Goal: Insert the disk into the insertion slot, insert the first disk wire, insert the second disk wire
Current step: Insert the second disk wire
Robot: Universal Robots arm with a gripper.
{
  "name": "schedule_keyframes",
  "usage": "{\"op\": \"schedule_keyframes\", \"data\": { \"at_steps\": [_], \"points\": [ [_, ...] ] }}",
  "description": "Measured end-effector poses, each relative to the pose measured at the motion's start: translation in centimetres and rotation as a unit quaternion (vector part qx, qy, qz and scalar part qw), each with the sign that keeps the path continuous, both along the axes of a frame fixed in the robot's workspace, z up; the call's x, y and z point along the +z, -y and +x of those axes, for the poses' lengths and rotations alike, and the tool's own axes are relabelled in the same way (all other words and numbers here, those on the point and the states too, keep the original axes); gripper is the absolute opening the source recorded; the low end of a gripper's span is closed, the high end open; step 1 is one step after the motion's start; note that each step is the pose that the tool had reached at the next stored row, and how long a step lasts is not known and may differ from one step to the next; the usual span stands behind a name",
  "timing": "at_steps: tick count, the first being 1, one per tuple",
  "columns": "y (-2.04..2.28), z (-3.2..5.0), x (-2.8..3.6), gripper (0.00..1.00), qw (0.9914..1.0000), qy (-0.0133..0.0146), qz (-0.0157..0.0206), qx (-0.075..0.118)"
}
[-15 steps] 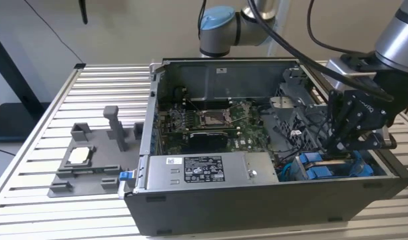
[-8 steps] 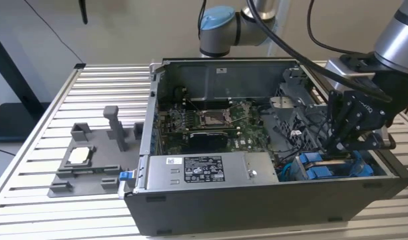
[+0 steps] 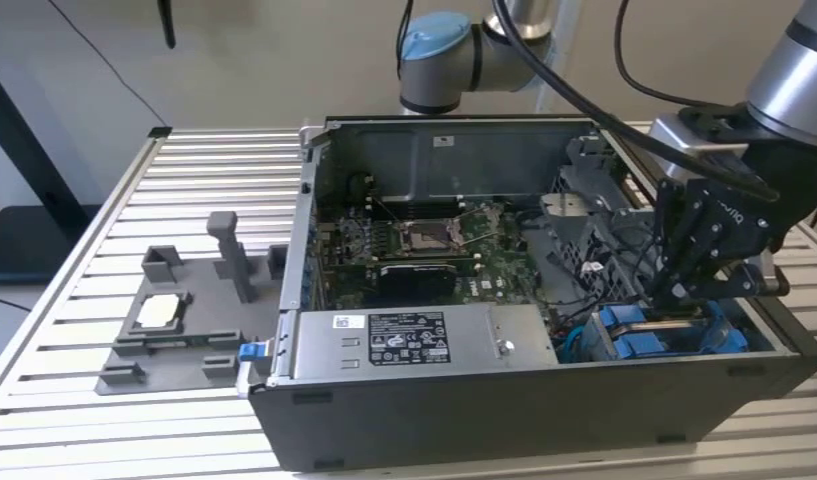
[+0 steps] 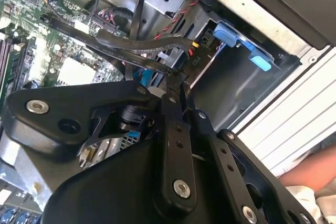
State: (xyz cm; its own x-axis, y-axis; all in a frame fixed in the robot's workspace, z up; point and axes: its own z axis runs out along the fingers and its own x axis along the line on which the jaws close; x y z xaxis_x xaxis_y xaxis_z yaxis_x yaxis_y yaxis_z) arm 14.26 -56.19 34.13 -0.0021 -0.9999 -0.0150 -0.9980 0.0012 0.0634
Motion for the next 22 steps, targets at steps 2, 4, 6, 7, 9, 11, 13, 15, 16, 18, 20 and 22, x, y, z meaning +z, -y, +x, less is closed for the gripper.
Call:
{"op": "schedule_keyframes", "data": {
  "at_steps": [2,4,6,7,9,11,13,15,16,18,20,22],
  "points": [
    [-0.01,0.00,-0.03,0.16,1.00000,0.0000,0.0000,0.000],
    [0.01,0.00,-0.06,0.16,1.00000,0.0000,0.0001,0.000],
    [0.03,0.00,-0.11,0.16,1.00000,0.0000,0.0001,0.000],
    [0.06,0.00,-0.13,0.16,1.00000,0.0000,0.0001,0.000],
    [0.11,0.01,-0.16,0.16,1.00000,0.0000,0.0001,0.000],
    [0.16,0.02,-0.24,0.16,1.00000,0.0000,0.0001,0.000],
    [0.20,0.02,-0.37,0.16,1.00000,0.0000,0.0001,0.000],
    [0.24,0.02,-0.47,0.16,1.00000,0.0000,-0.0002,0.000],
    [0.26,0.02,-0.49,0.16,1.00000,0.0000,-0.0003,0.000],
    [0.26,0.02,-0.51,0.16,1.00000,0.0000,-0.0001,0.000],
    [0.27,0.02,-0.53,0.18,1.00000,0.0001,0.0000,0.000],
    [0.27,0.02,-0.53,0.24,1.00000,0.0000,0.0003,0.000]
  ]
}}
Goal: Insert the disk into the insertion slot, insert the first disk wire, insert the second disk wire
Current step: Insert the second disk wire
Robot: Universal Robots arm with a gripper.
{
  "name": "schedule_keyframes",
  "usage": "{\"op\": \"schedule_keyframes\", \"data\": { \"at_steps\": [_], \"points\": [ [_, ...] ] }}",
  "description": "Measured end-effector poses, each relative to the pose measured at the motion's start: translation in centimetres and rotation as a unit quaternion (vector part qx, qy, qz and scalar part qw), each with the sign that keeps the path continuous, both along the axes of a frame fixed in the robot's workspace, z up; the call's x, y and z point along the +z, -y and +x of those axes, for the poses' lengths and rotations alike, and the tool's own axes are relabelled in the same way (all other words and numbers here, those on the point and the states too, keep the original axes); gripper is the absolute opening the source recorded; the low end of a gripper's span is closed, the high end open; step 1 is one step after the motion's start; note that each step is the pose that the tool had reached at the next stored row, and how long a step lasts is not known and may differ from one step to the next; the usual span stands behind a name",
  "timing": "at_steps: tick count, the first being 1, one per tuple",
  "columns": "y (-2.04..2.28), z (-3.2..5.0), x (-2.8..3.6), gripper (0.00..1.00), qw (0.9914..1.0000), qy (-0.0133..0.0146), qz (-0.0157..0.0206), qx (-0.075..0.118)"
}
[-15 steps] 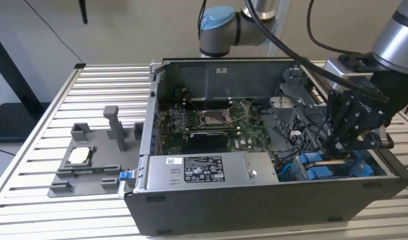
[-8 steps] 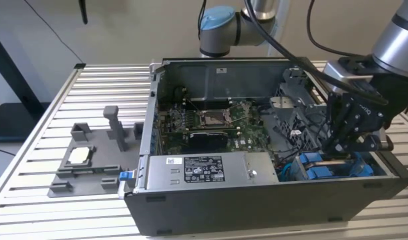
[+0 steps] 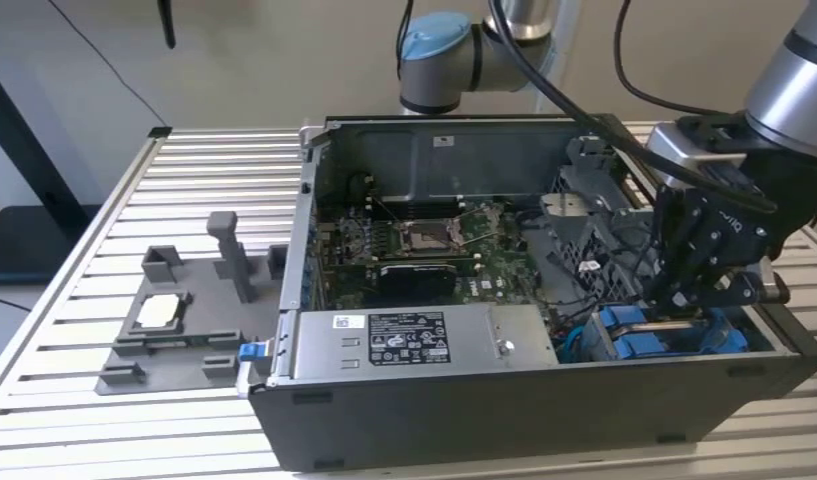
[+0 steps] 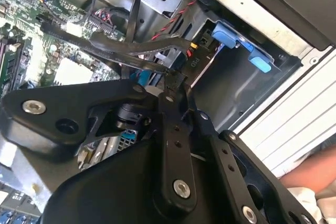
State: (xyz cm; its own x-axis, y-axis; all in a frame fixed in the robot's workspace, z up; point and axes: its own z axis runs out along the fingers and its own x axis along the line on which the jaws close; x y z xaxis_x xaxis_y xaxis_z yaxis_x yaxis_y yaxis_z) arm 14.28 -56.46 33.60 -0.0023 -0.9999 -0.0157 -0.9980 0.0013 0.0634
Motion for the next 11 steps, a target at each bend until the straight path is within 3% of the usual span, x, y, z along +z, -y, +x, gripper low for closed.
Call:
{"op": "schedule_keyframes", "data": {
  "at_steps": [1,2,11],
  "points": [
    [0.00,0.00,0.09,0.24,1.00000,0.0000,0.0000,0.000],
    [0.00,0.00,0.25,0.31,1.00000,0.0000,-0.0001,0.000],
    [0.00,0.00,2.22,0.31,1.00000,0.0000,0.0001,0.000]
  ]
}}
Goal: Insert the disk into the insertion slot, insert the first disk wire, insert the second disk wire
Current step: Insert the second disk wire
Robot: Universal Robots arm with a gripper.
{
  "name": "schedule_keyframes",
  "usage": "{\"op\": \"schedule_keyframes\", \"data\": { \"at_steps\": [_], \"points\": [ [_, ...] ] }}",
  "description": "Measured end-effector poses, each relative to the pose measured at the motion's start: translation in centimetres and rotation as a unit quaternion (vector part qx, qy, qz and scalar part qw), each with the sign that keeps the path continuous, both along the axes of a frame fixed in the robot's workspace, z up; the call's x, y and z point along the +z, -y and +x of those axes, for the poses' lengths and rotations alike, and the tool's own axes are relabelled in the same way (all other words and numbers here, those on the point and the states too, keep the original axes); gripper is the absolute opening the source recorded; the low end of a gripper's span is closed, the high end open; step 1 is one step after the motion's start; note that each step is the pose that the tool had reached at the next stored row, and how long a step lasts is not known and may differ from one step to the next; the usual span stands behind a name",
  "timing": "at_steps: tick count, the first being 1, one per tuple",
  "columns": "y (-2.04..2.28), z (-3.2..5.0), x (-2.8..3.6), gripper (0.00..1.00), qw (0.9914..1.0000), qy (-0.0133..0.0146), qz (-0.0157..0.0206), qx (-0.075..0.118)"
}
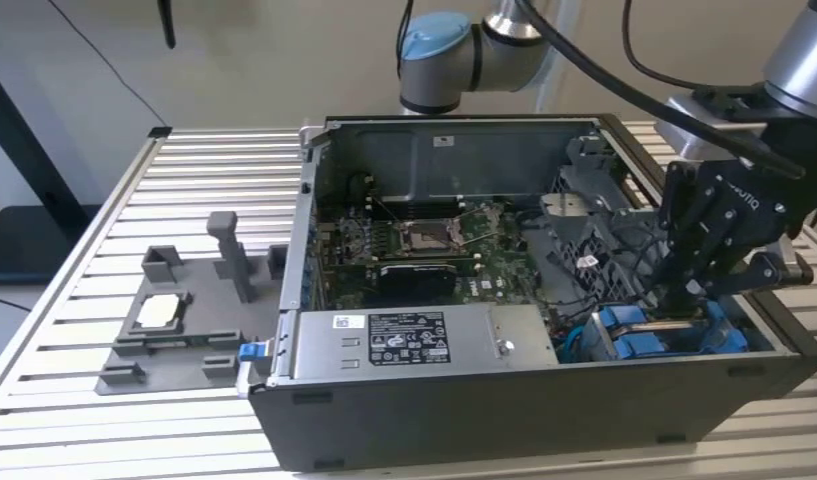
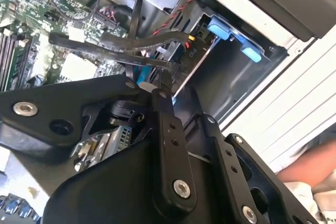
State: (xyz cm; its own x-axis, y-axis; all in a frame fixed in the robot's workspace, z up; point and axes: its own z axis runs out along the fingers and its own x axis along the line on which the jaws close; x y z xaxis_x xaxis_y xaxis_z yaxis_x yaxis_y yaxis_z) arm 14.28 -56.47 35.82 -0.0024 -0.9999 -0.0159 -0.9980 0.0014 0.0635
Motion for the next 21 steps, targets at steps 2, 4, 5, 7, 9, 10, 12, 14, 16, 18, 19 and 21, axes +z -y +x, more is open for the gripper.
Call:
{"op": "schedule_keyframes", "data": {
  "at_steps": [2,4,5,7,9,10,12,14,16,18,19,21],
  "points": [
    [0.00,0.00,0.32,0.31,1.00000,0.0000,0.0000,0.000],
    [0.00,0.00,0.65,0.31,1.00000,0.0000,0.0000,0.000],
    [0.00,0.00,0.79,0.31,1.00000,0.0000,0.0000,0.000],
    [0.00,0.00,1.04,0.31,1.00000,0.0000,0.0001,0.000],
    [0.00,0.00,1.24,0.31,1.00000,0.0000,0.0000,0.000],
    [0.00,0.00,1.34,0.31,1.00000,0.0000,0.0000,0.000],
    [0.00,0.00,1.56,0.31,1.00000,0.0000,0.0000,0.000],
    [0.00,0.00,1.72,0.31,1.00000,0.0000,0.0001,0.000],
    [0.00,0.00,1.73,0.31,1.00000,0.0000,0.0002,0.000],
    [0.00,0.00,1.77,0.31,1.00000,0.0000,0.0001,0.000],
    [0.00,0.00,1.78,0.31,1.00000,0.0000,0.0000,0.000],
    [0.00,0.00,1.79,0.31,1.00000,0.0000,0.0000,0.000]
  ]
}}
